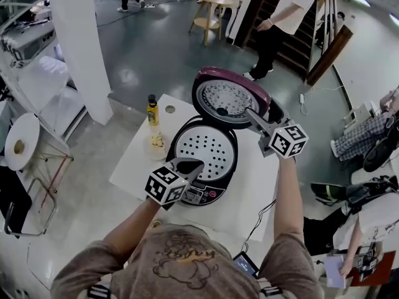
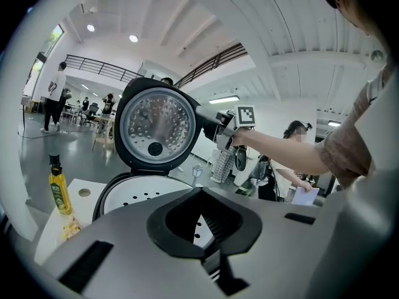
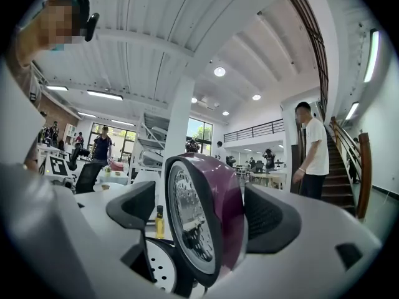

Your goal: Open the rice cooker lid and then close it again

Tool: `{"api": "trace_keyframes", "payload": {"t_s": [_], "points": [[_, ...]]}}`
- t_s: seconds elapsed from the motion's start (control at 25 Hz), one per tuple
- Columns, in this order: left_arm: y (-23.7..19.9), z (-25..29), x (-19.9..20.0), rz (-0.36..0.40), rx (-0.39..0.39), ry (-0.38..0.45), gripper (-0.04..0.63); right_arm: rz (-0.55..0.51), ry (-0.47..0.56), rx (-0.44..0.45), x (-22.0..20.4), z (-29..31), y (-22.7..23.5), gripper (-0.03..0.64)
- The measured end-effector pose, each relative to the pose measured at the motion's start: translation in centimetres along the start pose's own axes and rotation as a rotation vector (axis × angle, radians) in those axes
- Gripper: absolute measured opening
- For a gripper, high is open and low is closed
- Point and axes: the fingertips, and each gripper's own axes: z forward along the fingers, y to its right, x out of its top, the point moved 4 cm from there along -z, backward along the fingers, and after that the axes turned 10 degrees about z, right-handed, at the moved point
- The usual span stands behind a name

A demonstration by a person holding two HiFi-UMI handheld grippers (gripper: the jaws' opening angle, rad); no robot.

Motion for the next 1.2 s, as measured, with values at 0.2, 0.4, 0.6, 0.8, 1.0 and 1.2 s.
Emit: {"api": "trace_keyframes", "payload": {"t_s": [0.2, 0.4, 0.6, 0.8, 1.0, 1.2], "points": [[0.1, 0.1, -0.1, -0.006, -0.010, -0.001, 0.018, -0.007, -0.005, -0.002, -0.1, -0.2, -0.3, 0.440], [0.3, 0.0, 0.0, -0.008, -0.016, 0.003, 0.018, -0.022, -0.018, 0.002, -0.2, -0.6, -0.8, 0.427], [0.5, -0.2, 0.0, -0.011, -0.017, 0.008, 0.018, -0.036, -0.024, 0.009, -0.3, -1.2, -1.6, 0.419], [0.8, -0.5, 0.0, 0.011, -0.009, 0.012, 0.018, -0.043, -0.023, 0.019, -0.4, -1.8, -2.7, 0.417], [1.1, -0.7, -0.3, 0.003, -0.011, 0.017, 0.019, -0.083, -0.055, 0.040, -1.3, -2.8, -4.1, 0.422], [1.8, -1.2, -0.3, 0.003, -0.017, 0.017, 0.018, -0.077, -0.046, 0.049, -1.9, -3.8, -5.7, 0.422]]}}
